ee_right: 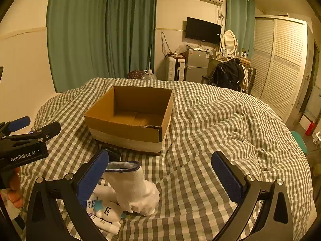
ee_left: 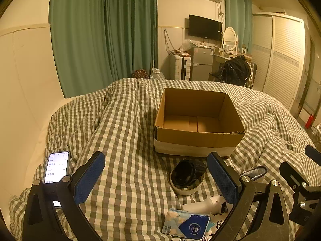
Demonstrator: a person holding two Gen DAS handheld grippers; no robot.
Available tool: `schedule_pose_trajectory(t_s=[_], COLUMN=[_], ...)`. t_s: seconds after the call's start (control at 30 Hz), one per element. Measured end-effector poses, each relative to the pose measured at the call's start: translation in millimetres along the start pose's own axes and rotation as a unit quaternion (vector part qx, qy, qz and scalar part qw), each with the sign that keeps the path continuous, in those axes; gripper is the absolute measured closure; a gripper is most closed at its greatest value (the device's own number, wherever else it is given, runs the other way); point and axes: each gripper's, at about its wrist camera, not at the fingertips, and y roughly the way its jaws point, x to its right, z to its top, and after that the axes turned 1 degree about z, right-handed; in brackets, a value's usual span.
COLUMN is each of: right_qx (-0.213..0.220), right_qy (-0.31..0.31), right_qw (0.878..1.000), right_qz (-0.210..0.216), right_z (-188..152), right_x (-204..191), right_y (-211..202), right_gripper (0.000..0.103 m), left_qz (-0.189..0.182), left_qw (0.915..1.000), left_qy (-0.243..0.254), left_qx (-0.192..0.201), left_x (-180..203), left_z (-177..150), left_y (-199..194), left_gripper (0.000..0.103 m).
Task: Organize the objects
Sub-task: 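Move both tools toward the white sock and the white tape ring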
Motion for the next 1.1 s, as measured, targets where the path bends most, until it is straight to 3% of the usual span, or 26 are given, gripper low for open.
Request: schedule_pose_trajectory(t_s=[1.1], right_qx=[0.001], right_qy=[-0.005], right_qw=[1.0], right_qz=[0.005], right_z=[2.1], right_x=[-4.3], right_y=[-0.1], right_gripper=[0.0], left_qz=[0.004], left_qw=[1.0], left_qy=[0.005], left_qx=[-0.003], left_x=[0.3], left_z=[-2.9], left_y=[-0.5], left_gripper=[0.0])
